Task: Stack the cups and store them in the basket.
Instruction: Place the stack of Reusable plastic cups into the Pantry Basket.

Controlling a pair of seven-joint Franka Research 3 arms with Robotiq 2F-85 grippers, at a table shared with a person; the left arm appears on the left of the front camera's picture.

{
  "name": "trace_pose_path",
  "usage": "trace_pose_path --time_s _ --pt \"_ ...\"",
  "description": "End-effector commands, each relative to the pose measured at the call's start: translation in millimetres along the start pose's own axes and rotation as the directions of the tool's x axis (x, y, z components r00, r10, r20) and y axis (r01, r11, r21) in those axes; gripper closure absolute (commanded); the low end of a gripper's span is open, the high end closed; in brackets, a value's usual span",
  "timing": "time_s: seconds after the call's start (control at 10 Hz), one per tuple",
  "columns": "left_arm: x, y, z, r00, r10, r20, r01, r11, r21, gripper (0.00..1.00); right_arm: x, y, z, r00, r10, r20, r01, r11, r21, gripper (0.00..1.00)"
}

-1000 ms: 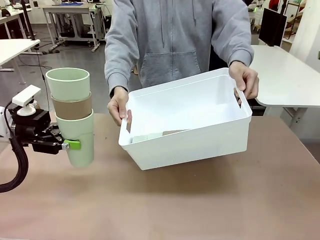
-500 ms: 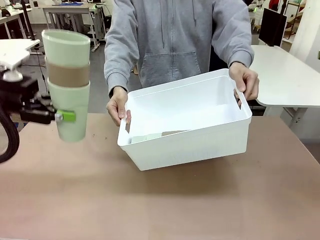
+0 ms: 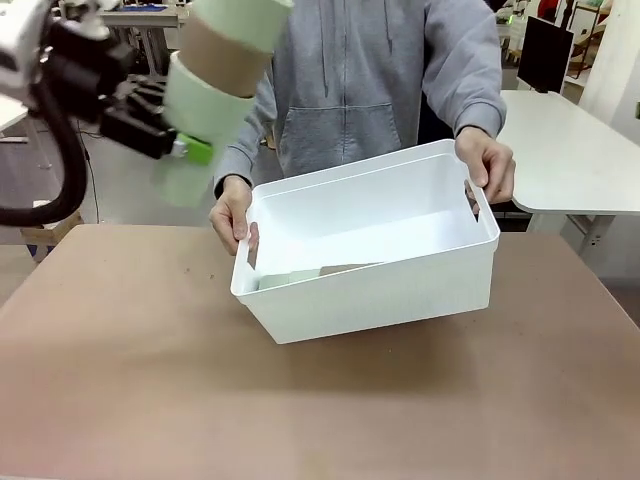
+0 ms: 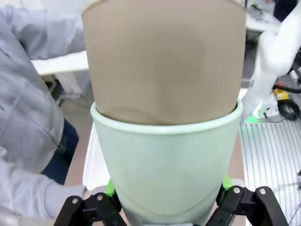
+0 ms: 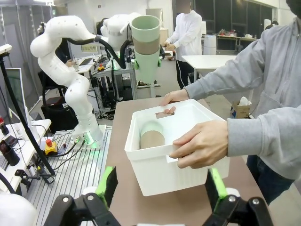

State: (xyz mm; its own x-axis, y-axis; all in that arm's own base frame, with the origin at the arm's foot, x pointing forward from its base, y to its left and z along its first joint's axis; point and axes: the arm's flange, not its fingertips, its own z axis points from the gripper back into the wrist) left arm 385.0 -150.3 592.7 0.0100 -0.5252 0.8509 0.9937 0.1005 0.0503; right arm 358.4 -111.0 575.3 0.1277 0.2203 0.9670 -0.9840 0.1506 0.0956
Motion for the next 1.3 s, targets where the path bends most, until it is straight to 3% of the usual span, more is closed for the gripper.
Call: trace_pose_path --time_s 0.0,0.2,0.6,1.2 --pt "32 23 -25 0.992 0.033 -0.119 -0.032 0.999 0.004 0.13 4 0 2 1.000 0.000 0.012 0.000 1.000 0.003 0.00" --pt "56 30 -63 0.977 0.024 -0.211 -0.017 0.999 0.037 0.13 4 0 2 1.000 0.000 0.012 0.000 1.000 0.003 0.00" --pt "71 34 -124 0.954 -0.017 -0.299 0.036 0.998 0.057 0.13 4 0 2 1.000 0.000 0.012 0.000 1.000 0.003 0.00" --pt "40 39 -193 0.910 -0.039 -0.413 0.114 0.981 0.160 0.13 4 0 2 1.000 0.000 0.012 0.000 1.000 0.003 0.00"
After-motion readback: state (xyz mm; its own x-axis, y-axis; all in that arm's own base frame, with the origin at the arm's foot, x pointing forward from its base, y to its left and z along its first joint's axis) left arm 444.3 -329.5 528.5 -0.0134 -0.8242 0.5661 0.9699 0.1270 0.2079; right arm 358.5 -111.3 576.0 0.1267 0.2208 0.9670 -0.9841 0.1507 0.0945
